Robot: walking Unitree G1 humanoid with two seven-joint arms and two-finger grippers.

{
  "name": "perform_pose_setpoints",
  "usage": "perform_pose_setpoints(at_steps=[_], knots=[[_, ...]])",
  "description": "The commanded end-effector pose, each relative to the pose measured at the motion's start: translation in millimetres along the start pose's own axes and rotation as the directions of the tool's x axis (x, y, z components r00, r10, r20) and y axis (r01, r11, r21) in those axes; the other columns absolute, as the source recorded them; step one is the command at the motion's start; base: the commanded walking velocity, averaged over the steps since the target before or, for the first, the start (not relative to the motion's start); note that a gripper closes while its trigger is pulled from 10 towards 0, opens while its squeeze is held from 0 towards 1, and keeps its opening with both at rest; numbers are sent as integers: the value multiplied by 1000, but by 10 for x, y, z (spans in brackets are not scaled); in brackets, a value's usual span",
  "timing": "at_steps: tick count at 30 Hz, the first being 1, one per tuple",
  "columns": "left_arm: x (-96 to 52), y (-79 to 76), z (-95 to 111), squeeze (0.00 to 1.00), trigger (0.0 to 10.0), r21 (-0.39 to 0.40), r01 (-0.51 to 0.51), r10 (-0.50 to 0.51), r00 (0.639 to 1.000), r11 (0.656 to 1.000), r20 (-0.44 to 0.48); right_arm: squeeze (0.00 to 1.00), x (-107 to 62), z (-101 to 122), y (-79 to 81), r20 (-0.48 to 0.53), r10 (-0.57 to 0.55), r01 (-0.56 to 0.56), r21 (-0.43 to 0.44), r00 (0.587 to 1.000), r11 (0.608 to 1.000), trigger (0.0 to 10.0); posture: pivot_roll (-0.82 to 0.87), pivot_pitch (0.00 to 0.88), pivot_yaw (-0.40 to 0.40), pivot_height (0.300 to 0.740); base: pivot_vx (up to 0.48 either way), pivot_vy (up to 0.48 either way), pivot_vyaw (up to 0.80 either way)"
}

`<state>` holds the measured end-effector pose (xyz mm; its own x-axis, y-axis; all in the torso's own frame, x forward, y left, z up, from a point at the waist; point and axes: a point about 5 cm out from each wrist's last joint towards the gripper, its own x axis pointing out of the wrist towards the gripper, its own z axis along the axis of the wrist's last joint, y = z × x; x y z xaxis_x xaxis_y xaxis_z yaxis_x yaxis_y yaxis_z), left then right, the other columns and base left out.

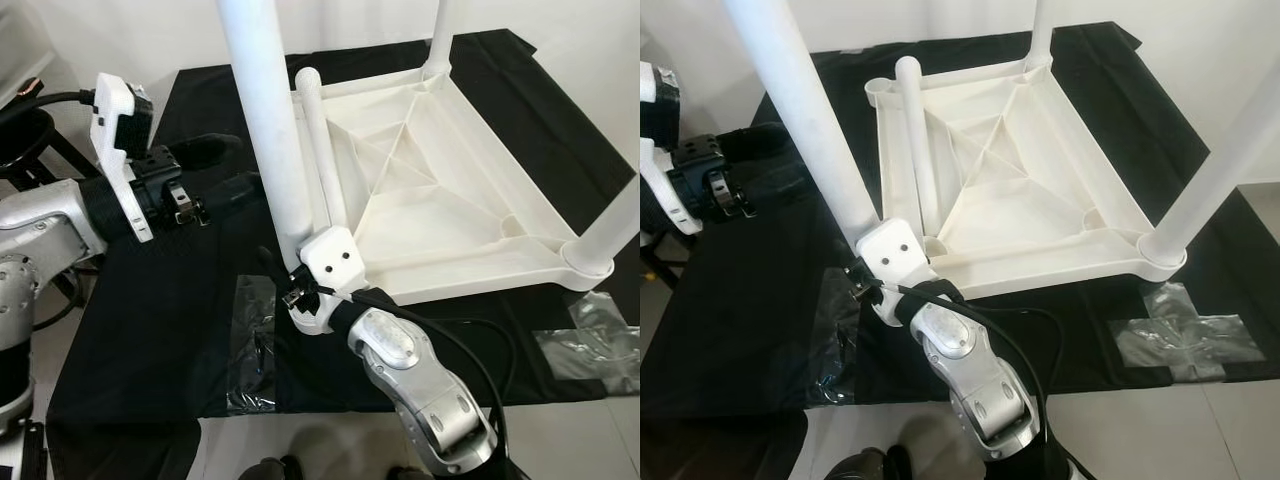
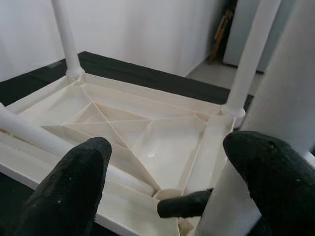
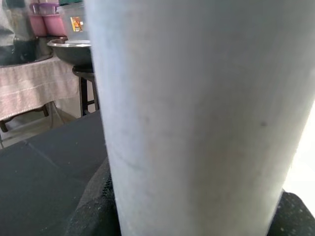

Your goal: Building children table

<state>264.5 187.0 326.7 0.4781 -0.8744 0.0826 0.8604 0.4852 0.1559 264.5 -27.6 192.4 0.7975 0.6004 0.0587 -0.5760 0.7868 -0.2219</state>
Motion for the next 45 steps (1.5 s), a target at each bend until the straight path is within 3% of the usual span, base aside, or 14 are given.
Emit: perform_pose_setpoints(at_steps=[1, 4, 6, 8, 9, 16, 22, 28, 29, 31, 32, 39, 45], knots=[[90, -279, 28, 1000, 10000, 6, 279, -279, 960, 960, 20, 0, 10, -348, -116, -184, -73, 72, -13, 980, 997, 10000, 57, 138, 101, 740, 0, 0, 0], [7, -251, -6, 1000, 10000, -8, 277, -276, 961, 961, 16, 0, 11, -363, -128, -184, -81, 81, -7, 980, 997, 10000, 56, 134, 107, 740, 0, 0, 0], [-36, -237, -5, 675, 10000, -11, 263, -262, 964, 965, 38, 0, 11, -374, -126, -184, -89, 93, 11, 979, 996, 10000, 58, 133, 109, 740, 0, 0, 0], [-41, -236, -3, 675, 10000, -10, 260, -259, 965, 966, 44, 0, 12, -376, -125, -183, -91, 96, 16, 979, 995, 10000, 58, 133, 109, 740, 0, 0, 0], [-33, -246, 1, 0, 10000, -13, 260, -259, 964, 965, 58, 0, 13, -375, -121, -180, -93, 99, 25, 979, 995, 10000, 59, 132, 109, 740, 0, 0, 0], [115, -272, -28, 0, 10000, -23, 248, -245, 965, 969, 97, 0, 14, -372, -69, -161, -83, 91, 45, 983, 995, 10000, 59, 128, 113, 740, 0, 0, 0], [320, -115, -22, 0, 10000, -12, 130, -127, 984, 991, 126, 0, 28, -342, -39, -135, -81, 89, 58, 988, 994, 10000, 54, 129, 123, 740, 0, 0, 0], [412, -110, 34, 0, 10000, -27, 154, -149, 977, 988, 150, 0, 44, -325, -30, -120, -76, 83, 58, 990, 995, 10000, 53, 129, 126, 740, 0, 0, 0], [418, -116, 38, 0, 9176, -32, 159, -153, 977, 987, 151, 0, 46, -326, -29, -120, -75, 83, 59, 990, 995, 10000, 52, 129, 128, 740, 0, 0, 0], [424, -127, 48, 0, 9176, -31, 172, -166, 975, 985, 149, 0, 48, -326, -28, -119, -75, 83, 58, 990, 995, 10000, 51, 128, 128, 740, 0, 0, 0], [420, -133, 58, 0, 0, -34, 183, -177, 974, 982, 144, 0, 51, -327, -31, -118, -76, 83, 58, 990, 995, 10000, 51, 126, 129, 740, 0, 0, 0], [393, -146, 85, 0, 0, -26, 201, -196, 973, 979, 118, 0, 63, -318, -80, -109, -84, 90, 49, 990, 995, 10000, 50, 121, 129, 740, 0, 0, 0], [389, -202, 55, 0, 0, -31, 229, -225, 970, 973, 88, 0, 108, -220, -217, -46, -48, 50, 37, 998, 998, 10000, 52, 112, 126, 740, 0, 0, 0]])
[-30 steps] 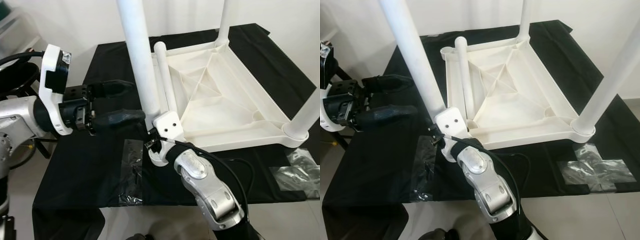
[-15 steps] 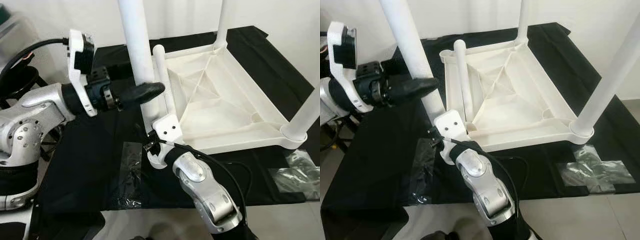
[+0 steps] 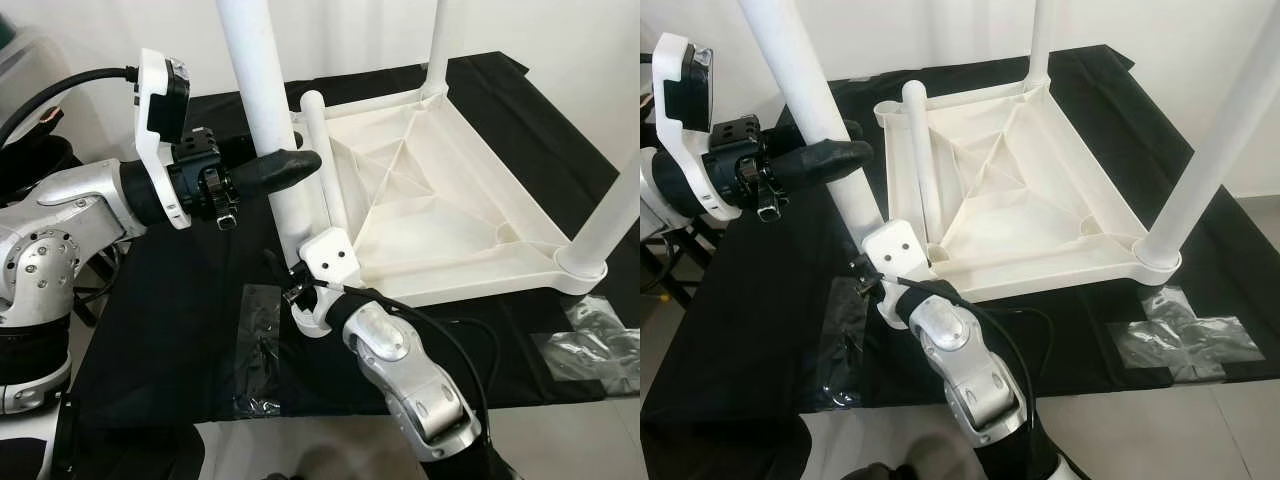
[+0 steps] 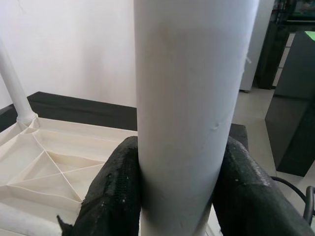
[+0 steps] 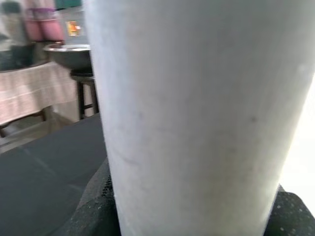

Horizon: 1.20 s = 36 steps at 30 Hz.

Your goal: Building children table

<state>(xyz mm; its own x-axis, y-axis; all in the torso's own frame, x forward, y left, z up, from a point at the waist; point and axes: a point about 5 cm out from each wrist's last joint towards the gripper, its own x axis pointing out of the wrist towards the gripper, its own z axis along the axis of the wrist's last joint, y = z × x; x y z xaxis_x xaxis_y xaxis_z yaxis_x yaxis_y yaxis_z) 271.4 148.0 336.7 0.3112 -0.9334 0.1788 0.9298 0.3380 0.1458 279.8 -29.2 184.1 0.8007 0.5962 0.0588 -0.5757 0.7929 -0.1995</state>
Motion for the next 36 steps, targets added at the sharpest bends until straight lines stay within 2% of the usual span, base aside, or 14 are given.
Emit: perform_pose_setpoints(at_steps=[1, 2, 5, 7, 10, 13, 14, 16, 22, 26, 27, 28, 29, 36], knots=[[24, -96, -46, 0, 0, -19, 76, -77, 996, 997, -44, 67, 16, -64, -161, -21, -4, 5, 28, 1000, 1000, 10000, 53, 112, 125, 740, 0, 0, 0], [31, -106, -54, 0, 0, -21, 86, -87, 995, 996, -51, 1000, 30, -20, -180, 4, 39, -40, 41, 999, 998, 10000, 53, 112, 126, 740, 0, 0, 0], [50, -119, -61, 0, 0, -25, 99, -100, 994, 995, -53, 1000, 58, 141, -230, 94, 158, -166, 86, 983, 982, 10000, 53, 110, 129, 740, 0, 0, 0], [88, -137, -77, 0, 0, -22, 115, -116, 991, 993, -60, 1000, 74, 403, -434, 192, 354, -365, 23, 915, 931, 10000, 52, 110, 131, 740, 0, 0, 0], [96, -142, -83, 0, 0, -22, 120, -121, 991, 993, -62, 1000, 68, 461, -489, 201, 405, -413, -3, 892, 911, 10000, 54, 110, 130, 740, 0, 0, 0], [112, -158, -91, 0, 0, -25, 129, -130, 989, 991, -63, 1000, 21, 559, -586, 175, 563, -553, -107, 807, 826, 10000, 53, 112, 133, 740, 0, 0, 0], [123, -168, -100, 0, 0, -26, 135, -137, 988, 990, -66, 592, -3, 583, -636, 128, 659, -643, -143, 741, 752, 10000, 50, 114, 134, 740, 0, 0, 0], [138, -183, -111, 0, 0, -29, 147, -149, 986, 989, -69, 0, -13, 597, -709, 41, 769, -753, -176, 638, 634, 10000, 48, 115, 133, 740, 0, 0, 0], [159, -193, -106, 0, 0, -25, 161, -162, 984, 987, -70, 0, 143, 516, -789, -35, 860, -858, -99, 509, 504, 10000, 49, 118, 131, 740, 0, 0, 0], [163, -199, -105, 0, 0, -23, 165, -167, 983, 986, -72, 0, 202, 515, -801, -29, 863, -861, -85, 504, 501, 10000, 52, 120, 131, 740, 0, 0, 0], [168, -205, -105, 0, 0, -23, 171, -172, 982, 985, -73, 0, 240, 510, -801, -20, 867, -866, -70, 498, 496, 2902, 51, 121, 132, 740, 0, 0, 0], [168, -205, -105, 0, 0, -23, 171, -172, 982, 985, -73, 0, 240, 510, -801, -20, 867, -866, -70, 498, 496, 2902, 51, 121, 132, 740, 0, 0, 0], [173, -211, -106, 0, 0, -23, 177, -178, 981, 984, -75, 0, 272, 498, -797, -16, 870, -869, -56, 492, 491, 0, 53, 122, 130, 740, 0, 0, 0], [190, -225, -110, 0, 0, -21, 195, -196, 977, 981, -82, 0, 336, 451, -813, -20, 891, -891, -34, 453, 452, 0, 57, 123, 130, 740, 0, 0, 0]])
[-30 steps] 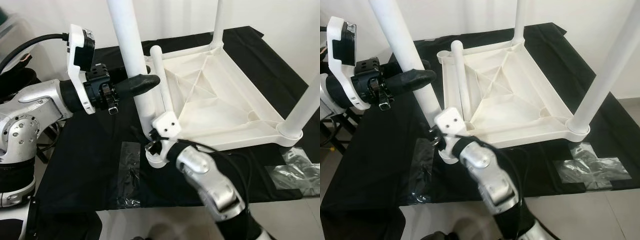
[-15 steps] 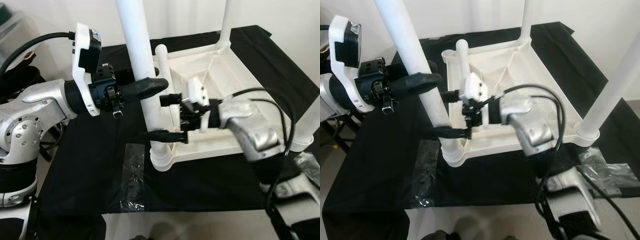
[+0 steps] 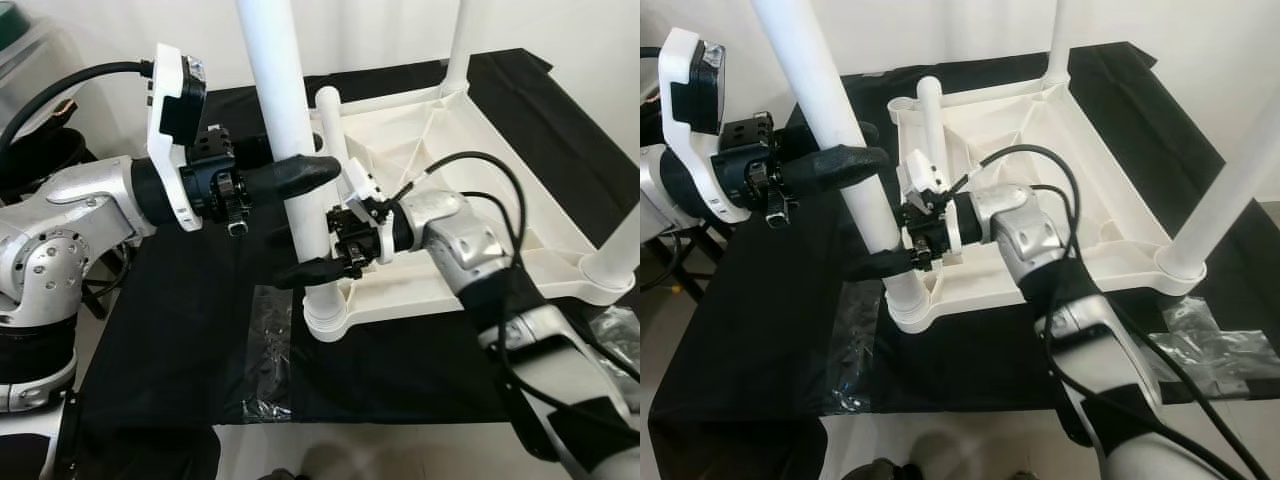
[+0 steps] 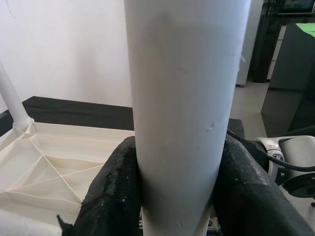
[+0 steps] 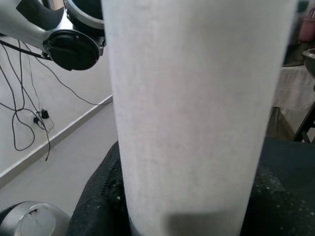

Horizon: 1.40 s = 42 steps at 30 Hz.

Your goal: Building children table

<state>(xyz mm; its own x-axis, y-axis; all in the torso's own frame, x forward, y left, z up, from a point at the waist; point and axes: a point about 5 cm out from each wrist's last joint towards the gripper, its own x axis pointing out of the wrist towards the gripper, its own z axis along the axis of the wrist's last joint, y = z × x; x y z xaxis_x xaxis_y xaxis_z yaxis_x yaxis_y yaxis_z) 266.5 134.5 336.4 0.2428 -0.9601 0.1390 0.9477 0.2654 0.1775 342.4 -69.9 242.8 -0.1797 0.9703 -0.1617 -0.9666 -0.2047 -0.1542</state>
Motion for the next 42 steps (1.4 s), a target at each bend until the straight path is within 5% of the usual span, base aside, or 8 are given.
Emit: perform_pose_setpoints(at_steps=[1, 6, 7, 19, 25, 27, 40, 42], knots=[[95, -131, -96, 0, 0, -36, 119, -121, 991, 992, -52, 0, 8, 26, -50, -16, -26, 26, -16, 1000, 1000, 0, 57, 123, 130, 740, 0, 0, 0], [105, -117, -102, 98, 1451, -26, 120, -121, 991, 992, -50, 0, 8, -17, -68, -8, -47, 47, -14, 999, 999, 0, 51, 120, 132, 740, 0, 0, 0], [106, -115, -118, 1000, 8902, -25, 121, -122, 991, 992, -61, 0, 7, -50, -70, -8, -79, 79, -14, 997, 997, 0, 44, 118, 131, 740, 0, 0, 0], [42, 166, -108, 0, 10000, 41, -137, 141, 982, 990, -123, 0, 406, -748, 477, -164, -910, 922, 136, 381, 362, 0, 52, 115, 109, 740, 0, 0, 0], [-22, 200, -115, 0, 10000, 30, -150, 152, 978, 988, -140, 0, 511, -781, 523, -143, -898, 906, 143, 417, 398, 0, 52, 105, 118, 740, 0, 0, 0], [-6, 187, -145, 0, 0, 23, -138, 140, 979, 990, -151, 0, 519, -724, 454, -131, -909, 916, 137, 395, 378, 0, 44, 92, 117, 740, 0, 0, 0], [11, 196, -158, 0, 0, 12, -148, 148, 979, 989, -144, 0, 540, -538, 484, -113, -923, 929, 98, 367, 357, 0, 34, 88, 116, 740, 0, 0, 0], [24, 189, -159, 0, 0, 9, -143, 143, 980, 990, -138, 0, 507, -348, 390, -1, -874, 868, 120, 486, 482, 10000, 34, 86, 114, 740, 0, 0, 0]])
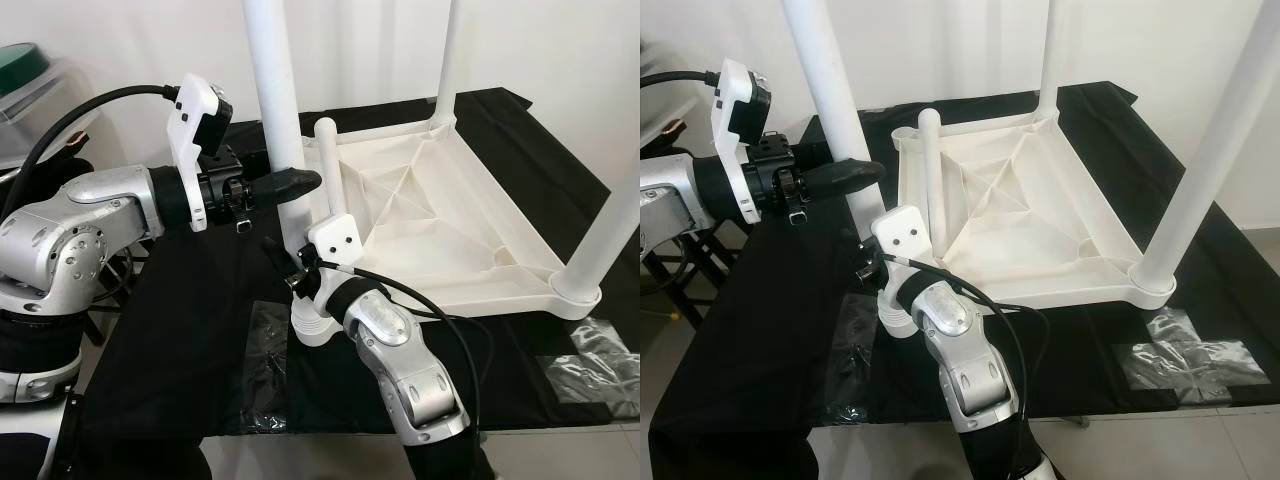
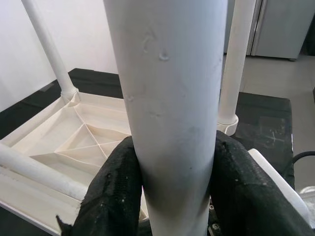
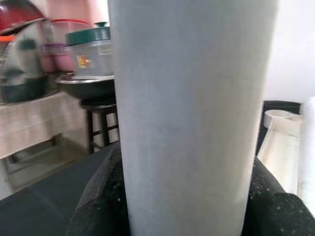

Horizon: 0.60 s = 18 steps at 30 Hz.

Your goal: Building children table

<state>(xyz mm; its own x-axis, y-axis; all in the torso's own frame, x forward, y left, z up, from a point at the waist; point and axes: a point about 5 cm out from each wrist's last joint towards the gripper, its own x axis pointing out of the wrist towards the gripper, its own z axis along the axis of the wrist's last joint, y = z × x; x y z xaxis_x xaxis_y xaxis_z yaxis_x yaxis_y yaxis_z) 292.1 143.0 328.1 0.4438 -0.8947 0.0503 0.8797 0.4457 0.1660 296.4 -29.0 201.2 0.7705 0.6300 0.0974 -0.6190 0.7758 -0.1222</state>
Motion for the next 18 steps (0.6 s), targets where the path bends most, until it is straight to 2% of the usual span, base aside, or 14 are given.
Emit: perform_pose_setpoints(at_steps=[1, 3, 4, 5, 6, 7, 8, 9, 11, 12, 13, 14, 15, 18], knots=[[46, -71, -26, 0, 0, -4, 50, -50, 999, 999, -15, 0, 10, -75, -59, -39, 29, -28, 28, 999, 999, 10000, 34, 86, 114, 740, 0, 0, 0], [51, -75, -27, 0, 0, -5, 53, -53, 999, 999, -13, 0, 35, 8, -89, 1, 97, -97, 29, 995, 995, 10000, 33, 85, 113, 740, 0, 0, 0], [51, -75, -27, 0, 0, -5, 53, -53, 999, 999, -13, 0, 35, 8, -89, 1, 97, -97, 29, 995, 995, 10000, 33, 85, 113, 740, 0, 0, 0], [59, -82, -27, 0, 0, -3, 58, -58, 998, 998, -9, 1000, 63, 122, -233, 44, 253, -254, 19, 966, 967, 10000, 30, 81, 106, 740, 0, 0, 0], [59, -82, -27, 0, 0, -3, 58, -58, 998, 998, -9, 1000, 63, 122, -233, 44, 253, -254, 19, 966, 967, 10000, 30, 81, 106, 740, 0, 0, 0], [67, -90, -28, 0, 0, -2, 62, -62, 998, 998, -5, 1000, 67, 220, -395, 53, 408, -408, -12, 911, 913, 10000, 26, 78, 105, 740, 0, 0, 0], [67, -90, -28, 0, 0, -2, 62, -62, 998, 998, -5, 1000, 67, 220, -395, 53, 408, -408, -12, 911, 913, 10000, 26, 78, 105, 740, 0, 0, 0], [79, -99, -30, 0, 0, -1, 66, -66, 998, 998, -1, 996, 58, 306, -544, 45, 530, -527, -75, 847, 847, 10000, 28, 76, 100, 740, 0, 0, 0], [79, -99, -30, 0, 0, -1, 66, -66, 998, 998, -1, 996, 58, 306, -544, 45, 530, -527, -75, 847, 847, 10000, 28, 76, 100, 740, 0, 0, 0], [88, -108, -33, 0, 0, 0, 69, -69, 998, 998, 4, 0, 63, 355, -662, 5, 634, -630, -97, 774, 770, 10000, 28, 77, 100, 740, 0, 0, 0], [96, -116, -34, 0, 0, 0, 73, -73, 997, 997, 7, 0, 91, 355, -718, -55, 692, -694, -107, 720, 712, 10000, 33, 75, 97, 740, 0, 0, 0], [96, -116, -34, 0, 0, 0, 73, -73, 997, 997, 7, 0, 91, 355, -718, -55, 692, -694, -107, 720, 712, 10000, 33, 75, 97, 740, 0, 0, 0], [103, -125, -34, 0, 0, 0, 78, -78, 997, 997, 9, 0, 126, 353, -738, -92, 728, -734, -102, 679, 671, 10000, 38, 77, 96, 740, 0, 0, 0], [103, -125, -34, 0, 0, 0, 78, -78, 997, 997, 9, 0, 126, 353, -738, -92, 728, -734, -102, 679, 671, 10000, 38, 77, 96, 740, 0, 0, 0]])
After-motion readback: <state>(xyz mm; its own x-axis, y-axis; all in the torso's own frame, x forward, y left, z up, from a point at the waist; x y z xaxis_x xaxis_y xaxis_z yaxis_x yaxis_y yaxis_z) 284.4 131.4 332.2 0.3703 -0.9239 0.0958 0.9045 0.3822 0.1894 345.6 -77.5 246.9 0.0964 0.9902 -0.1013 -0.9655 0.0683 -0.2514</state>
